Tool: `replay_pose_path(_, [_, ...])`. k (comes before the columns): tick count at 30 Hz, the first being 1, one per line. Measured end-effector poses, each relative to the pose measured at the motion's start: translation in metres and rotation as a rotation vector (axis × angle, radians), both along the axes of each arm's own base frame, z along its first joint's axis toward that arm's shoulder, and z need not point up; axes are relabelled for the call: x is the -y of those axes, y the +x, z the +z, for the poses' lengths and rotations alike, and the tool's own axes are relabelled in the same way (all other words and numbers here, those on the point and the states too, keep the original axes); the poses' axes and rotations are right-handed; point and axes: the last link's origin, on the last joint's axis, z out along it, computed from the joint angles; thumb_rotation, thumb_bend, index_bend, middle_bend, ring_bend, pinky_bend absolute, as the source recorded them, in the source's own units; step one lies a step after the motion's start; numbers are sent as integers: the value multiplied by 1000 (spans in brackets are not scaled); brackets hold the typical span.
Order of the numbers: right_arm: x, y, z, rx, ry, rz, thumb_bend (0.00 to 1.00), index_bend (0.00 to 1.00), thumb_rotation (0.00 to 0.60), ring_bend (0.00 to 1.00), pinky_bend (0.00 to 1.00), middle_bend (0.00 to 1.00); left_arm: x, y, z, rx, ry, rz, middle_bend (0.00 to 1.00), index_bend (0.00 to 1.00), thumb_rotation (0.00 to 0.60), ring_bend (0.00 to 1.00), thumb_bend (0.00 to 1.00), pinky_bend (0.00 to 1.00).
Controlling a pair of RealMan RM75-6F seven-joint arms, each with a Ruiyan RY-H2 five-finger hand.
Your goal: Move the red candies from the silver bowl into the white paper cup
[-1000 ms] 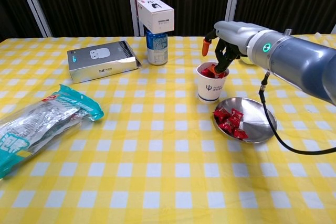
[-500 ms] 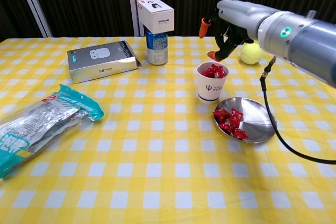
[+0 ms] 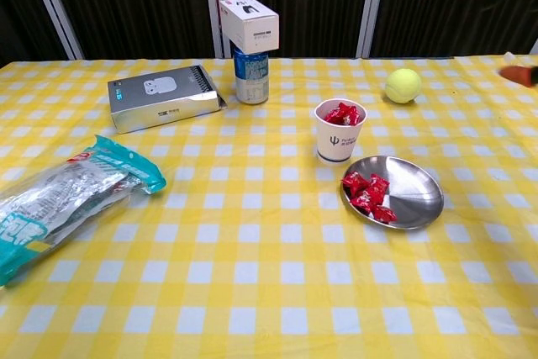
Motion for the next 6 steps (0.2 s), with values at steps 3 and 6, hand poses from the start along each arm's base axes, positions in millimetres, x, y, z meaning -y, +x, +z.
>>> replay_pose_path(3, [-27, -31, 12, -23, 8, -63, 319, 0, 600, 0, 0, 0, 2, 0, 1, -47, 12, -9, 0, 0, 600, 0, 46, 0])
replay_pose_path(6, [-51, -53, 21, -23, -7, -81, 315, 0, 600, 0, 0, 0, 6, 0, 1, -105, 39, -18, 0, 0, 600, 0, 46, 0])
